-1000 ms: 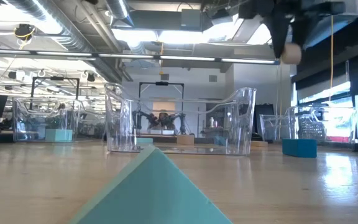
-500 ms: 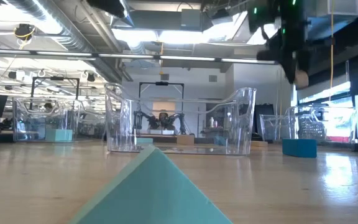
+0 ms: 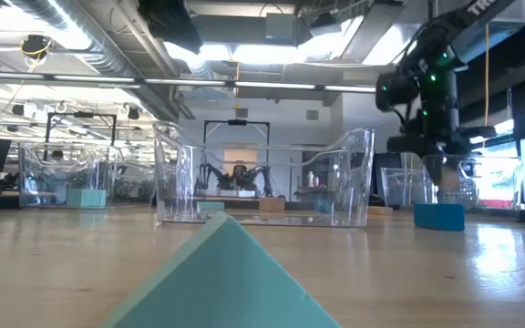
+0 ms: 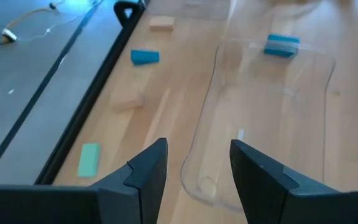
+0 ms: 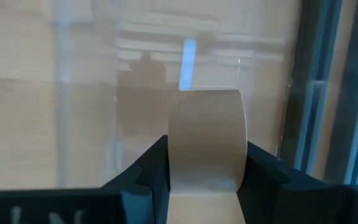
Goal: Sort & place blocks by color
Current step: Put the bottom brown block into the top right transparent bin, then put the middle right blue block into the middle transparent bin
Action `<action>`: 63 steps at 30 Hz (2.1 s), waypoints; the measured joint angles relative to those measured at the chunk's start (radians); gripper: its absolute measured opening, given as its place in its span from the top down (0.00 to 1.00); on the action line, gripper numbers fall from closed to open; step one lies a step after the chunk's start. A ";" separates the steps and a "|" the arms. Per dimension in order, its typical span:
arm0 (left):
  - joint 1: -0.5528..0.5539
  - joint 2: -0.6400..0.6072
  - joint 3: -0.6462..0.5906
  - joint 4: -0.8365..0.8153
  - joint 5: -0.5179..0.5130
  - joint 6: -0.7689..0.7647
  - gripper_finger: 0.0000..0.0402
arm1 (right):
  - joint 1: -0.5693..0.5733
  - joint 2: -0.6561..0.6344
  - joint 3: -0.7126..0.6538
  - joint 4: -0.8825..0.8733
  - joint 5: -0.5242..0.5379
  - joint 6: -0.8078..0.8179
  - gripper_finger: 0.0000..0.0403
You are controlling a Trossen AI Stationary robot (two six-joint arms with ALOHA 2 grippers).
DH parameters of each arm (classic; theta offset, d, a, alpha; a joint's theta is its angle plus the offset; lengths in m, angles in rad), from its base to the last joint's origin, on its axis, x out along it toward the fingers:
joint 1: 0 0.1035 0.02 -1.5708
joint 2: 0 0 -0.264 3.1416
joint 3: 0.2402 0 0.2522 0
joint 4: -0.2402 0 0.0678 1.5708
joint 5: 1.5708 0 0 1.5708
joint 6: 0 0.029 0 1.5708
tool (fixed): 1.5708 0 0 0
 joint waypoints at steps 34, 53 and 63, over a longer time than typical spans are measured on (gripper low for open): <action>0.012 0.005 0.000 0.044 0.010 0.031 0.58 | -0.022 -0.002 0.095 -0.068 -0.050 -0.050 0.48; 0.012 0.005 0.000 0.035 0.089 0.055 0.58 | 0.519 -0.094 0.378 -0.382 -0.226 0.538 0.48; 0.011 -0.004 0.000 0.036 0.113 0.111 0.58 | 0.747 -0.019 0.262 -0.228 -0.230 0.827 0.48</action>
